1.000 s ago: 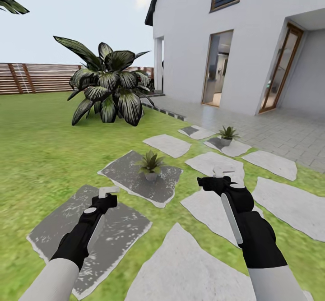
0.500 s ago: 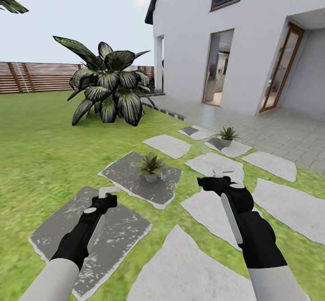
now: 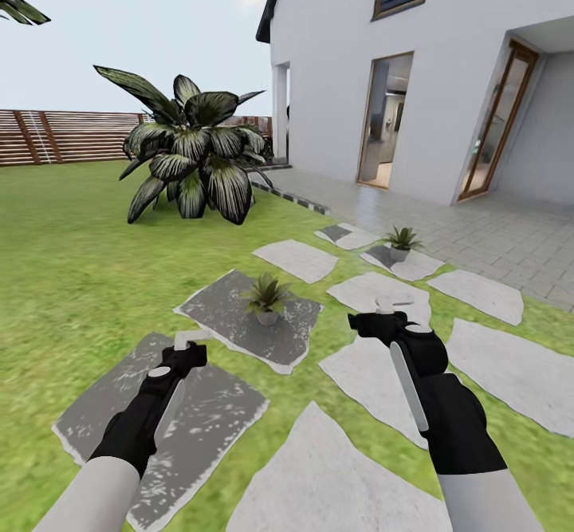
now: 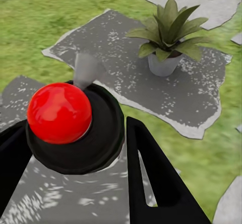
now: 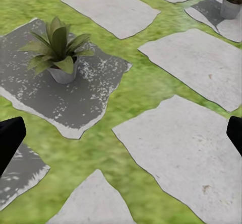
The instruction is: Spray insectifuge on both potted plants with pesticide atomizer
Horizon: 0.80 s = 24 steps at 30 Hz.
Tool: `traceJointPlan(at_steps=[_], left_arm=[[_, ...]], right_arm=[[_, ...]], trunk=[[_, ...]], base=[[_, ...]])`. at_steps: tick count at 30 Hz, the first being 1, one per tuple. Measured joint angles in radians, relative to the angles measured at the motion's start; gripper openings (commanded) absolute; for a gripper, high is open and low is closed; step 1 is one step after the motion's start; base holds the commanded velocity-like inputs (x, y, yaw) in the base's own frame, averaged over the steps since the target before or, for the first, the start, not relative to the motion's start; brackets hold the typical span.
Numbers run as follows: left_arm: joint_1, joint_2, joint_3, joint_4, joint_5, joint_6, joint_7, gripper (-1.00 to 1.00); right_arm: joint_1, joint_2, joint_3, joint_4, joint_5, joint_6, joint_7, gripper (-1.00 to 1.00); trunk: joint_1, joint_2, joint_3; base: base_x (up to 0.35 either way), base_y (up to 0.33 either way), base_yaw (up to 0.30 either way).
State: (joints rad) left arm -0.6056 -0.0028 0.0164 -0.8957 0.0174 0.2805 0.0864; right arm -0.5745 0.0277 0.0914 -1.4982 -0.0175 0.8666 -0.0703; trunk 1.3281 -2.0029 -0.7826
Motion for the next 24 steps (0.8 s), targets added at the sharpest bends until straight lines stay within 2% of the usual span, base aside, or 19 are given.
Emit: traceJointPlan(at_steps=[13, 24], left_arm=[[0.000, 0.000, 0.000, 0.000, -0.001, 0.001, 0.000, -1.00], [0.000, 0.000, 0.000, 0.000, -0.001, 0.000, 0.000, -1.00]], right_arm=[[0.000, 0.000, -0.002, -0.001, 0.000, 0.000, 0.000, 1.00], [0.000, 0.000, -0.001, 0.000, 0.000, 0.000, 0.000, 1.00]], trunk=[[-0.050, 0.091, 0.041], [-0.092, 0.168, 0.091]], base=[[0.000, 0.000, 0.000], [0.000, 0.000, 0.000]])
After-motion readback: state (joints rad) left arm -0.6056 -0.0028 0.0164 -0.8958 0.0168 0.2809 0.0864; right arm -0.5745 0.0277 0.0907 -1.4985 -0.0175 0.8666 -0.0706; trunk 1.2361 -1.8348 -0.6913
